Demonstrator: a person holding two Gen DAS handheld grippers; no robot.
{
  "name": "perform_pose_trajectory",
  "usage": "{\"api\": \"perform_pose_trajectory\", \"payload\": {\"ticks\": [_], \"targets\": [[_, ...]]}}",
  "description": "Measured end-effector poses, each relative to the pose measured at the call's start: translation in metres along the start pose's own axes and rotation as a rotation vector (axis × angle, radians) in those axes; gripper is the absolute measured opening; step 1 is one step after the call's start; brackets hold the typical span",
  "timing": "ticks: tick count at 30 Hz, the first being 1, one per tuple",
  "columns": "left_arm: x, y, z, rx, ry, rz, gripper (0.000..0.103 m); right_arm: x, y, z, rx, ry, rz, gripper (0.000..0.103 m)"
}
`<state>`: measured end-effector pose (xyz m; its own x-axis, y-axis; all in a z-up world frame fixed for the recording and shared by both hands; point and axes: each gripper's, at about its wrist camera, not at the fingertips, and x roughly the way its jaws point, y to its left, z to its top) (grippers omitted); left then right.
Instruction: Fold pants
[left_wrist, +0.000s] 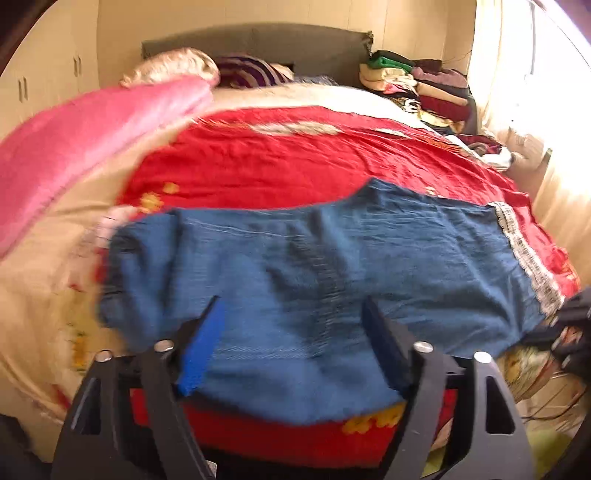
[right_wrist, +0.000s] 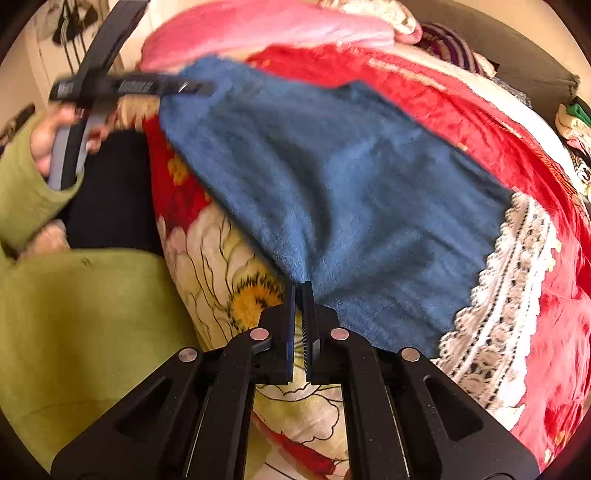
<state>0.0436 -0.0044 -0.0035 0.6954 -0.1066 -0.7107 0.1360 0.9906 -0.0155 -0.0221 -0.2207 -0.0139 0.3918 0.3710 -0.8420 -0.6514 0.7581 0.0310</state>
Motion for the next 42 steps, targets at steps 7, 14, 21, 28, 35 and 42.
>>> {"api": "perform_pose_trajectory", "payload": {"ticks": [7, 14, 21, 28, 35, 42], "targets": [[-0.035, 0.065, -0.003, -0.157, -0.120, 0.262, 0.090, -0.011, -0.024, 0.014, 0.077, -0.073, -0.053, 0.011], [0.012, 0.091, 0.007, -0.242, -0.011, 0.198, 0.038, 0.004, -0.046, 0.013, 0.136, -0.027, -0.113, 0.029], [0.020, 0.097, 0.014, -0.233, -0.027, 0.231, 0.040, 0.021, -0.050, 0.001, 0.176, 0.016, -0.105, 0.031], [0.011, 0.104, 0.011, -0.277, -0.039, 0.230, 0.056, 0.019, -0.049, 0.001, 0.180, 0.012, -0.099, 0.036], [-0.039, 0.045, 0.031, -0.092, -0.150, 0.229, 0.079, -0.001, -0.043, 0.009, 0.184, -0.085, -0.076, 0.039], [0.010, -0.042, 0.034, 0.072, -0.010, -0.081, 0.079, 0.015, -0.044, 0.006, 0.203, -0.024, -0.059, 0.051]]}}
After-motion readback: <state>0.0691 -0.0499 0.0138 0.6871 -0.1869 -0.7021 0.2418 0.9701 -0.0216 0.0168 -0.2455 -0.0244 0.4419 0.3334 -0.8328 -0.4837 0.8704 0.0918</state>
